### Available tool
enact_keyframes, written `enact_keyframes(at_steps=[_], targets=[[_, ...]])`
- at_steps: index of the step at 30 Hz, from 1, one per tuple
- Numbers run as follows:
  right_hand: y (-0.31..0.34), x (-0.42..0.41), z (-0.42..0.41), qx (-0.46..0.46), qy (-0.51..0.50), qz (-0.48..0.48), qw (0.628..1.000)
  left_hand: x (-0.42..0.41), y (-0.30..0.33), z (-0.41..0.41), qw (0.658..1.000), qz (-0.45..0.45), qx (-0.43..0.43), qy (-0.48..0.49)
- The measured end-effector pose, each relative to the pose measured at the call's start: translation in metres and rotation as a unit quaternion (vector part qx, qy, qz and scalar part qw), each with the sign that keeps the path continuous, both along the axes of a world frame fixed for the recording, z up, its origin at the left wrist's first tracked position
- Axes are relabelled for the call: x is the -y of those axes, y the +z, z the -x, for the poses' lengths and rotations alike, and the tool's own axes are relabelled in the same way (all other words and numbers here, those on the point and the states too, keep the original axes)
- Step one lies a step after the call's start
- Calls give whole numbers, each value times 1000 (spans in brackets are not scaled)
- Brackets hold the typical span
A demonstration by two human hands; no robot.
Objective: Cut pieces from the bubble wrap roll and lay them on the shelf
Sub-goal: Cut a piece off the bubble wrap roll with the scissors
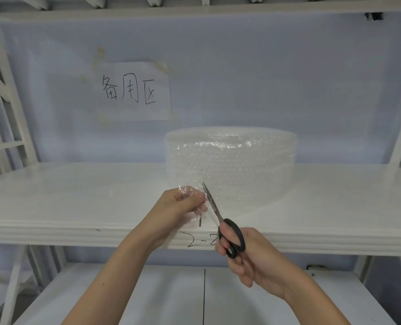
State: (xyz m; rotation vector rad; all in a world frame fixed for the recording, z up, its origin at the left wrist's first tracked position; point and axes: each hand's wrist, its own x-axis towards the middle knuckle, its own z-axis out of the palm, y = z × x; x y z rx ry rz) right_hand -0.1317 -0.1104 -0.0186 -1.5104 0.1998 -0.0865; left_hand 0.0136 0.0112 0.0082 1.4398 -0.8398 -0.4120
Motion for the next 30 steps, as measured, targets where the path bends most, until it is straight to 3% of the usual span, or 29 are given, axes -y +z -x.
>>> enact_keyframes(at_steps=[10,17,24,30], targets=[[3,1,6,-26,37,-37,998,-3,0,2,998,-28,60,8],[14,-7,-2,-40,22,-33,998,-7,2,3,999,-32,42,-10],[10,-9,-6,3,10,-16,1000,-6,0,-1,998,-33,55,-17],[17,-6,-4,-28,24,-40,999,-7,0,0,996,-33,54,-55]])
